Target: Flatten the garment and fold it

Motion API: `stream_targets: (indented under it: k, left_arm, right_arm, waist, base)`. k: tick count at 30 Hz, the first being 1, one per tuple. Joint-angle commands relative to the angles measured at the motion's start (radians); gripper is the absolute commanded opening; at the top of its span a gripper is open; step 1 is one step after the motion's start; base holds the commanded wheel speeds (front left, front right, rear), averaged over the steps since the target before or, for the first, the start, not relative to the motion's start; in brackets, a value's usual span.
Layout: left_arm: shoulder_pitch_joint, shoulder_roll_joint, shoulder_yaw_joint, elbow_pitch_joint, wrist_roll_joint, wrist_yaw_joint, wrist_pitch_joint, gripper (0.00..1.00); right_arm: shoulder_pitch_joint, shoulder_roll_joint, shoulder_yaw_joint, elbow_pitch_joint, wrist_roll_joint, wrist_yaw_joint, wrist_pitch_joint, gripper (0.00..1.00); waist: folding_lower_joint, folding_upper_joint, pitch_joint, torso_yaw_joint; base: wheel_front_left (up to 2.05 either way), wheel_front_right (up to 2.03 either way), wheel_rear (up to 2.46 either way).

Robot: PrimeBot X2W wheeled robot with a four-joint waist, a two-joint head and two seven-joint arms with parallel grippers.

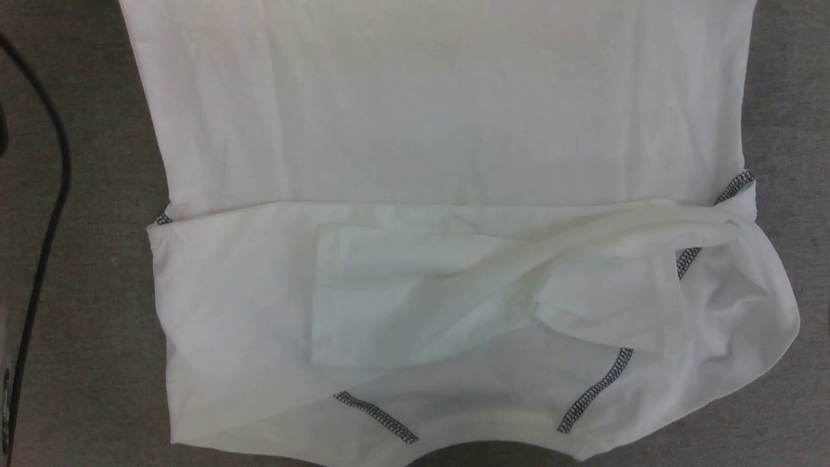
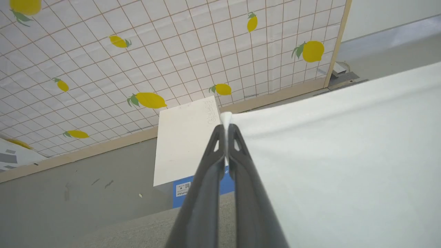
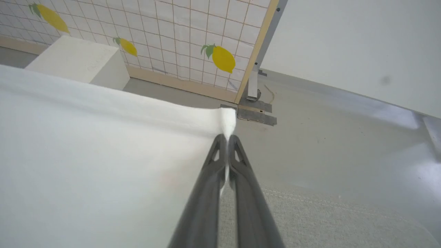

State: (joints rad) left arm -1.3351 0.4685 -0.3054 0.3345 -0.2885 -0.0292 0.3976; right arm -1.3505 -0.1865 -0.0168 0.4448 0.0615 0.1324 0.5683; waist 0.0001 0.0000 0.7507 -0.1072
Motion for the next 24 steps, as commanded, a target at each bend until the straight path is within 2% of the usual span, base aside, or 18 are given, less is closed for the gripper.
stream_targets:
  k: [1, 6, 11, 16, 24]
  left_arm:
    - [0.021, 0.007, 0.004, 0.003, -0.004, -0.007, -0.029, 0.00]
    - [0.159, 0.014, 0.017, -0.036, -0.040, -0.020, -0.148, 0.00]
    - [0.380, 0.023, 0.013, -0.149, -0.084, -0.024, -0.190, 0.00]
    - [0.629, 0.045, 0.005, -0.289, -0.127, -0.010, -0.190, 0.00]
    - [1.016, 0.070, -0.005, -0.454, -0.208, 0.044, -0.139, 0.00]
  right_arm:
    - [0.041, -0.018, 0.018, -0.006, 0.019, -0.002, -0.036, 0.00]
    - [0.182, -0.080, 0.124, -0.077, 0.121, -0.002, -0.195, 0.00]
    - [0.406, -0.149, 0.179, -0.208, 0.212, -0.002, -0.293, 0.00]
    - [0.679, -0.172, 0.148, -0.372, 0.264, -0.002, -0.333, 0.00]
    - [1.076, -0.124, 0.033, -0.568, 0.257, -0.002, -0.294, 0.00]
  waist:
    - [-0.0001, 0.0000, -0.037, 0.001]
    - [-0.0001, 0.0000, -0.128, 0.012]
    - [-0.0001, 0.0000, -0.238, 0.028]
    - [-0.0001, 0.0000, -0.343, 0.041]
    - [-0.0001, 0.0000, -0.459, 0.055]
  base:
    - [0.00, 0.00, 0.00]
    - [0.00, 0.00, 0.00]
    - [0.00, 0.00, 0.00]
    - [0.00, 0.00, 0.00]
    - [0.00, 0.00, 0.00]
